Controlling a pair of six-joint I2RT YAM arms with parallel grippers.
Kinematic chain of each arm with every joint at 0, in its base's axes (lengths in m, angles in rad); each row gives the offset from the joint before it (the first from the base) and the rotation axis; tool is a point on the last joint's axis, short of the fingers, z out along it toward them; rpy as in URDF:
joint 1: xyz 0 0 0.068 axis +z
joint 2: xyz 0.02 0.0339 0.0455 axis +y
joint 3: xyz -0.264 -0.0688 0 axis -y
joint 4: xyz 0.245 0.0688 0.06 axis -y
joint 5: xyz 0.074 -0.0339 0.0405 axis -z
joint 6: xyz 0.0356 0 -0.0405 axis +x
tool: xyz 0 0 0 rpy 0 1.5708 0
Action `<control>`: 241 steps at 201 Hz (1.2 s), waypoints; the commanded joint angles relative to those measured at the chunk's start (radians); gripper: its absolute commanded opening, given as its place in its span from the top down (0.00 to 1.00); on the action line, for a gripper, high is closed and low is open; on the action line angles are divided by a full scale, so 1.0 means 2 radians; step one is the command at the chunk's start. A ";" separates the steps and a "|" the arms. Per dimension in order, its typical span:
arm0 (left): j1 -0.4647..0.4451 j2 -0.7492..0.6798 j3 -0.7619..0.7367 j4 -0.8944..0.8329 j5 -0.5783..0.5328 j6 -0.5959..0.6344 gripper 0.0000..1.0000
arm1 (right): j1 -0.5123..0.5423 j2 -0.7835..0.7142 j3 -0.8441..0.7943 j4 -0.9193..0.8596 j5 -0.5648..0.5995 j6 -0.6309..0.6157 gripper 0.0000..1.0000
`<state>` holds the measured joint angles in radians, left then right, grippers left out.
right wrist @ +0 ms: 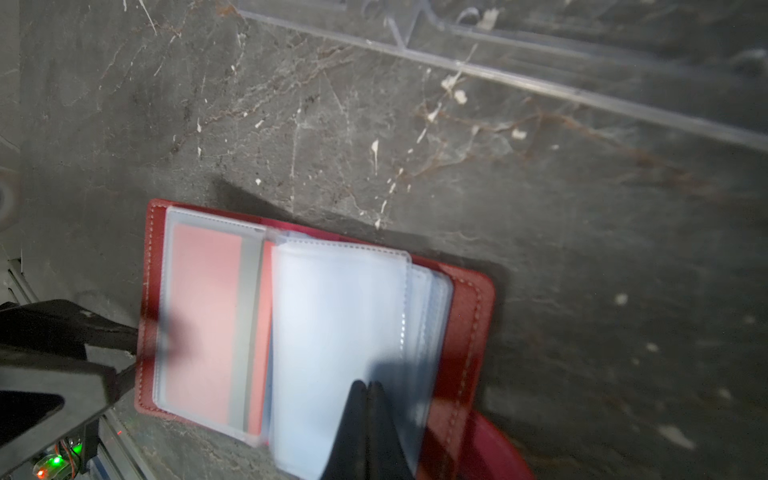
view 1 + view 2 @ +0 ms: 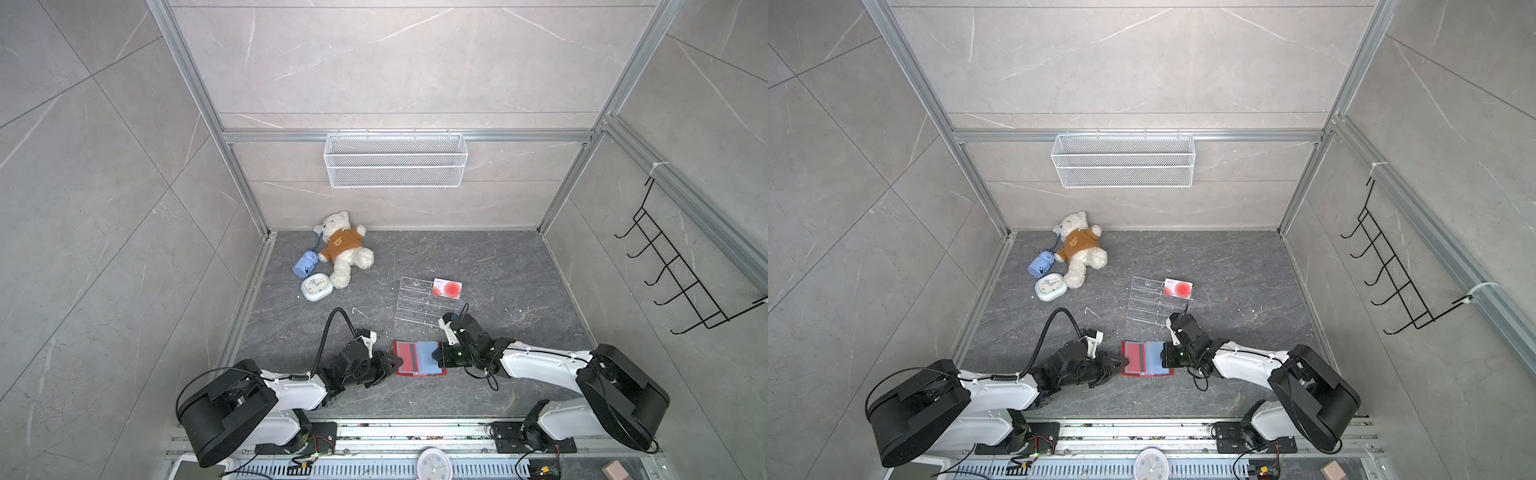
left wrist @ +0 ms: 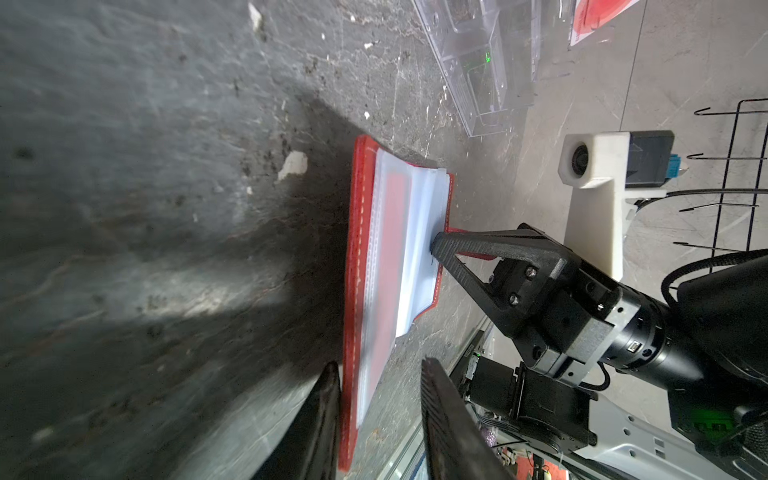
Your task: Take the credit cards out of the card holder
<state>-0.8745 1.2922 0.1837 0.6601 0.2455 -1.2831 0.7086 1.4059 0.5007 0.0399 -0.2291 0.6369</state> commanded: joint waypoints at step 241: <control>0.002 -0.009 0.006 -0.011 -0.005 0.046 0.89 | 0.003 0.011 -0.016 -0.016 0.006 0.003 1.00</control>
<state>-0.8745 1.2663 0.1665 0.6205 0.2375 -1.2228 0.7086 1.4075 0.5007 0.0429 -0.2298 0.6369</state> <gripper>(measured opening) 0.121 0.049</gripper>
